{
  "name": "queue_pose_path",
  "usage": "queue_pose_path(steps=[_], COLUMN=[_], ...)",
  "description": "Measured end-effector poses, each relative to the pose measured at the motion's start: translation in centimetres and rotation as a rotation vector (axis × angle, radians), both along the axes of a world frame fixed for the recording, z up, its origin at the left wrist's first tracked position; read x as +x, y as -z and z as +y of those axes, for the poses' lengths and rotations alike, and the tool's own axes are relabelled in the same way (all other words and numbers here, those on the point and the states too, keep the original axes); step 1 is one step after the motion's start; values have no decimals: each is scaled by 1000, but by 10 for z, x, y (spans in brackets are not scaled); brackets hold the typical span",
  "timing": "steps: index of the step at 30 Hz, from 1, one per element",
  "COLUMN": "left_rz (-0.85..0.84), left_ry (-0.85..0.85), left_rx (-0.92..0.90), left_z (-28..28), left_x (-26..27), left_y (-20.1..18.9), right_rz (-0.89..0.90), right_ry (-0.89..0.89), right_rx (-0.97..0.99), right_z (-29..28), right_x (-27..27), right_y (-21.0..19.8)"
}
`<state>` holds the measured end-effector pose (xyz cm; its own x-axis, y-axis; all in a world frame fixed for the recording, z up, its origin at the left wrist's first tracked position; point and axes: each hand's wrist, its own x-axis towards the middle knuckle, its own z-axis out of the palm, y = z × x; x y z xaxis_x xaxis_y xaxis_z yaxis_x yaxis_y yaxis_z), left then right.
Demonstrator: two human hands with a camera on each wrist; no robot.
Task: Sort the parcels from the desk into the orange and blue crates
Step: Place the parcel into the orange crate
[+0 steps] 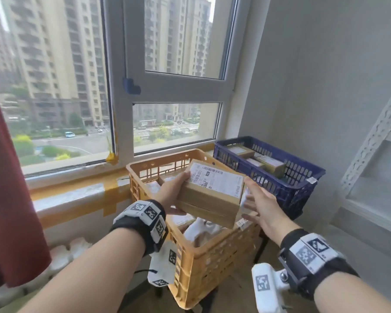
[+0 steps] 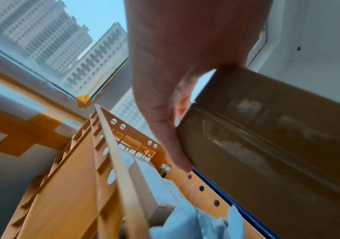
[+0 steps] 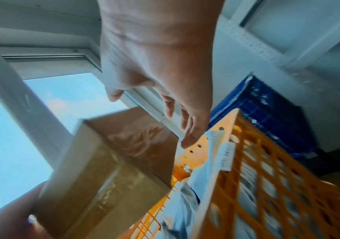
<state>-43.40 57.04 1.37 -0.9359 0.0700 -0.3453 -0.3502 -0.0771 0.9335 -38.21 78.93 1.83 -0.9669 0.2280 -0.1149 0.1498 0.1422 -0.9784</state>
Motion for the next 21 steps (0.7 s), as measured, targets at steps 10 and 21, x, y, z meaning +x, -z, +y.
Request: queue_pose_path(steps=[10, 21], left_rz=[-8, -18], left_ry=[-277, -382], left_rx=[-31, -160], left_z=[70, 84], left_x=[-70, -143], left_y=[-15, 3], right_rz=[-13, -7], right_ry=[-297, -407], right_rx=[92, 104], right_z=[48, 50], right_x=[-133, -236], right_y=[-17, -6])
